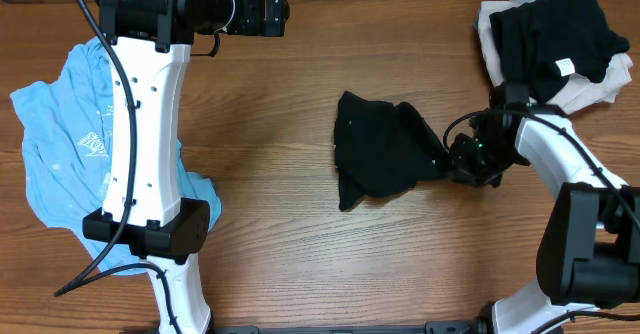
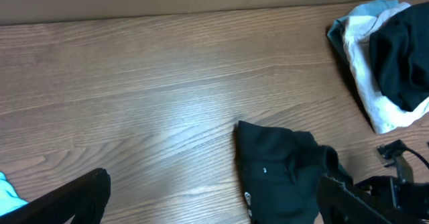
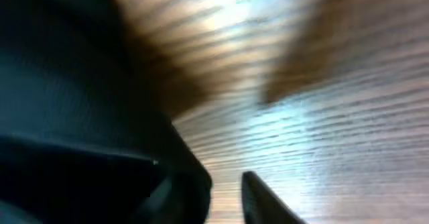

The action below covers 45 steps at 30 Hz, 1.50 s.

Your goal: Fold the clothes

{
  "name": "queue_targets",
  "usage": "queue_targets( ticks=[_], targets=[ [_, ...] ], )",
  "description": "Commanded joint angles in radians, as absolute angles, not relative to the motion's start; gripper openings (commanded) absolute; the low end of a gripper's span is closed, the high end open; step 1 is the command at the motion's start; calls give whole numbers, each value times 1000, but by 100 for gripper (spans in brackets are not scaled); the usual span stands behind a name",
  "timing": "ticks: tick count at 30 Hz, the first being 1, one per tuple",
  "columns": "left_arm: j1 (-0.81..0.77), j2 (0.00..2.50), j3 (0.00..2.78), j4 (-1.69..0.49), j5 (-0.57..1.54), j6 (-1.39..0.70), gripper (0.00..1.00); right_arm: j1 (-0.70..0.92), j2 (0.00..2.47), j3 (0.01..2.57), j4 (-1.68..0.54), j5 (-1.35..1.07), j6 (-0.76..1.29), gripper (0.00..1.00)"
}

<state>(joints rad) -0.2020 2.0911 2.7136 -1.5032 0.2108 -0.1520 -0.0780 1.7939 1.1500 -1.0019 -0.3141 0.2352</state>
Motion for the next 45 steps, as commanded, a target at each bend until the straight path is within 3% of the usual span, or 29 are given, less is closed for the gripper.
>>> queue_targets(
  ticks=[1,5,6,13,17,24,26,27,28,37,44,45],
  targets=[
    [-202,2100,2711,-1510,199,-116,100,-80,1740,1319,-1058,-342,161,41],
    [-202,2101,2711,-1510,199,-108,100,-78,1737,1467,-1090,-343,121,59],
    [-203,2101,2711,-1510,199,-108,100,-75,1737,1481,-1072,-348,111,60],
    [-202,2101,2711,-1511,199,-72,100,-15,1806,1476,-1000,-371,-44,59],
    [-203,2102,2711,-1513,199,-46,100,32,1872,1475,-966,-379,-120,50],
    [-203,2106,2711,-1516,199,-31,100,63,1955,1475,-887,-382,-129,48],
    [-203,2106,2711,-1515,199,-28,100,63,1966,1475,-860,-382,-129,33],
    [-203,2106,2711,-1515,199,-28,100,63,1967,1475,-844,-383,-128,14],
    [-203,2106,2711,-1514,199,-28,100,61,1966,1476,-833,-383,-128,4],
    [-203,2106,2711,-1517,198,-21,100,-50,1930,1603,-958,-387,-74,4],
    [-203,2106,2711,-1518,198,-21,100,-106,1955,1454,-949,-390,-74,4],
    [-203,2106,2711,-1519,199,-21,100,-106,1956,1435,-941,-399,-75,24]
  ],
)
